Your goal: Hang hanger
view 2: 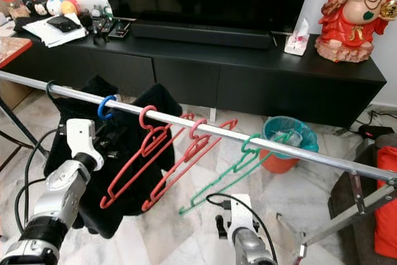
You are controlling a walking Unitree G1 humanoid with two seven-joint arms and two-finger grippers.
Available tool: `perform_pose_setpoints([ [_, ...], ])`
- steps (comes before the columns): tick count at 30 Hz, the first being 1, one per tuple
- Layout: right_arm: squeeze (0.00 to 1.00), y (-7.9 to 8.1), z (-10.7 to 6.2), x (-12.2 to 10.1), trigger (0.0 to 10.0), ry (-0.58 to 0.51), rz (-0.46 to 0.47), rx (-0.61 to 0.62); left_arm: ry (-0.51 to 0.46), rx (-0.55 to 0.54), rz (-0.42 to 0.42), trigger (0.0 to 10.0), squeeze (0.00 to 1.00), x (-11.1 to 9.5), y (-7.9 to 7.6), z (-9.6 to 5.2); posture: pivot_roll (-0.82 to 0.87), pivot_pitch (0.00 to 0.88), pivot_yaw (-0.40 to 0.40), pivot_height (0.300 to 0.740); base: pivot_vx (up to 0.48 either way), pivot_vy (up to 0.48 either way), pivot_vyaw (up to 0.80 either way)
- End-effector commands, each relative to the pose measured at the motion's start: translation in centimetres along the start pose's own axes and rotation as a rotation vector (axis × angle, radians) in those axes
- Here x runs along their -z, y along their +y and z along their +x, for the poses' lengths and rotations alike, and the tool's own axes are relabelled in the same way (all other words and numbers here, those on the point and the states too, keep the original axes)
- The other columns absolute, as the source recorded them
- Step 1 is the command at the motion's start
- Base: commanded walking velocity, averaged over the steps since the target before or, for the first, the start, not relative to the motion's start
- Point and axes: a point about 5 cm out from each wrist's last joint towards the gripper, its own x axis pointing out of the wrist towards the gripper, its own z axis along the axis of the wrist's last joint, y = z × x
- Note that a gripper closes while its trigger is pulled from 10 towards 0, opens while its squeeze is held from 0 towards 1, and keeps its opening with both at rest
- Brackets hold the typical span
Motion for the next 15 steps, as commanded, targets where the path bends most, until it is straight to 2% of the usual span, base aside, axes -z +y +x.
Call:
perform_pose_setpoints([
  [1, 0.00, -0.1, 0.0, -0.5, 10.0, -0.021, 0.009, 0.002, -0.062, 0.057, 0.032, 10.0, 0.00, -2.0, -0.7, 1.1, -0.05, 0.000, 0.031, 0.740, 0.000, 0.000, 0.00],
  [3, 0.00, -0.7, 0.0, -0.1, 10.0, -0.019, 0.010, 0.009, -0.047, 0.064, 0.039, 10.0, 0.00, -2.0, -0.8, 1.5, -0.04, 0.000, 0.039, 0.740, 0.000, 0.000, 0.00],
  [6, 0.00, -0.5, -0.1, -0.1, 10.0, -0.026, 0.010, -0.002, 0.018, 0.027, 0.096, 10.0, 0.00, -1.5, -0.5, 2.0, -0.05, 0.000, 0.048, 0.740, 0.000, 0.000, 0.00],
  [15, 0.00, -0.3, 0.0, -0.2, 10.0, -0.040, 0.015, -0.012, 0.083, -0.018, 0.127, 10.0, 0.00, -0.9, -0.8, 2.8, -0.05, 0.000, 0.056, 0.740, 0.000, 0.000, 0.00],
])
